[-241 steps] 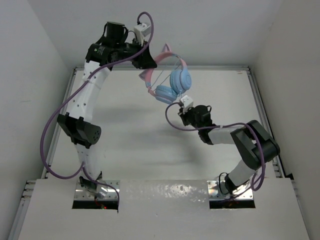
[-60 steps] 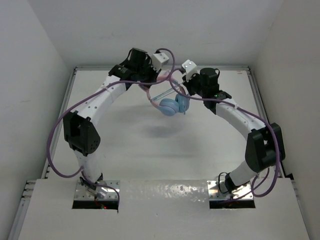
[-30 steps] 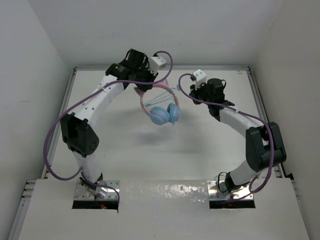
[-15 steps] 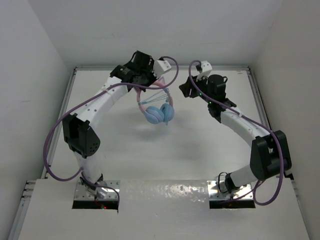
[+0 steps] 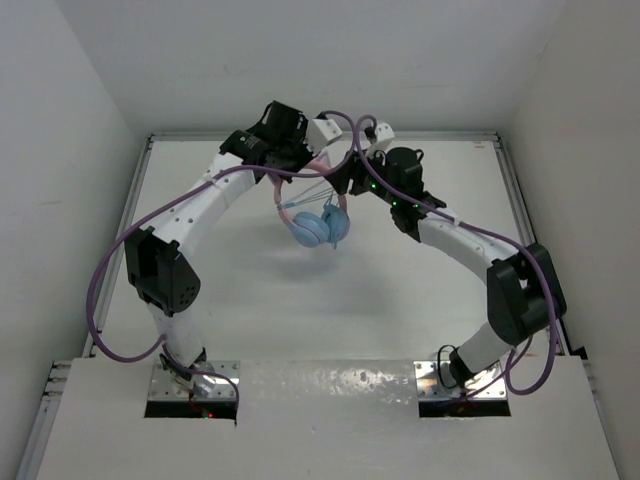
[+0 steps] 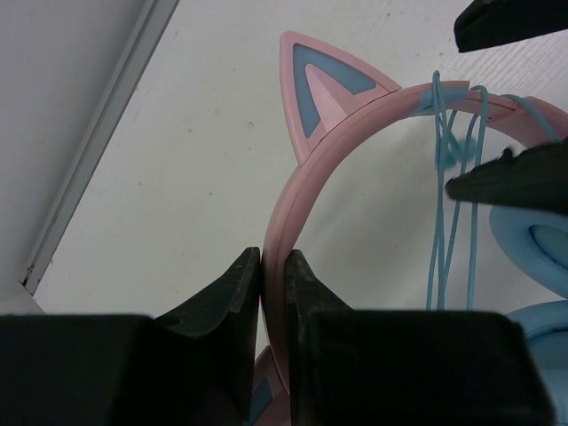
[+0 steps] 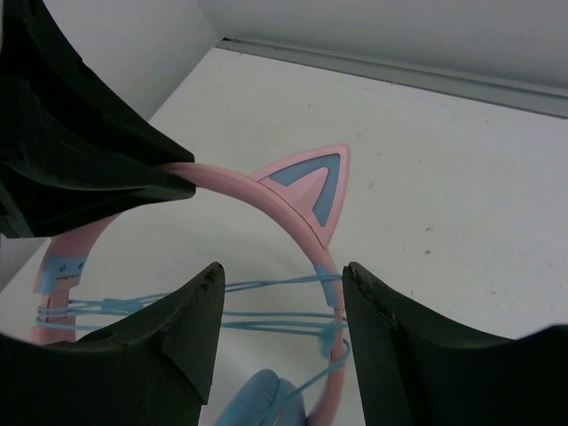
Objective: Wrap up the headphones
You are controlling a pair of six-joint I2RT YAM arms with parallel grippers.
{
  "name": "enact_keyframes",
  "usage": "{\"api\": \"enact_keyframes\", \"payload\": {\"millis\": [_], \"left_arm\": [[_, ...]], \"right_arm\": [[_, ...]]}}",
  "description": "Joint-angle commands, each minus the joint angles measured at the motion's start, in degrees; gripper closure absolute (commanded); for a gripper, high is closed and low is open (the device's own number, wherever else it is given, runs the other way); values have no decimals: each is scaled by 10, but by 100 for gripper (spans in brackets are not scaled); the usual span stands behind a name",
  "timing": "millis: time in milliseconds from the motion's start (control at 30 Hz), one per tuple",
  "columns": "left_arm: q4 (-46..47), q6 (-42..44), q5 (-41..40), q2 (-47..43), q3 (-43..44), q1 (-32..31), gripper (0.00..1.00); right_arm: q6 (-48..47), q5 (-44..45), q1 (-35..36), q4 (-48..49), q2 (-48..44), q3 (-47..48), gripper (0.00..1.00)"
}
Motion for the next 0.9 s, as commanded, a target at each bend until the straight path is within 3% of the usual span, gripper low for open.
{"api": "enact_keyframes", "payload": {"millis": [0, 233, 300, 367, 533, 867], "left_arm": [[33, -23, 16, -30, 13, -4, 100], [23, -32, 31, -32, 25, -4, 100], [22, -31, 31, -32, 26, -4, 100], [22, -32, 29, -33, 26, -4, 100], [23, -35, 29, -33, 26, -4, 100], [25, -38, 31, -29, 28, -4, 100]], "right_arm": [[-20, 41, 24, 7, 13, 32, 44], [-30, 81, 26, -10, 47, 45, 42], [-46, 46, 27, -9, 55, 46, 61], [-58, 28, 26, -26, 62, 50, 67], [-96, 29, 26, -98, 46, 48, 64], [-106, 64, 26, -85, -42, -40, 62]]}}
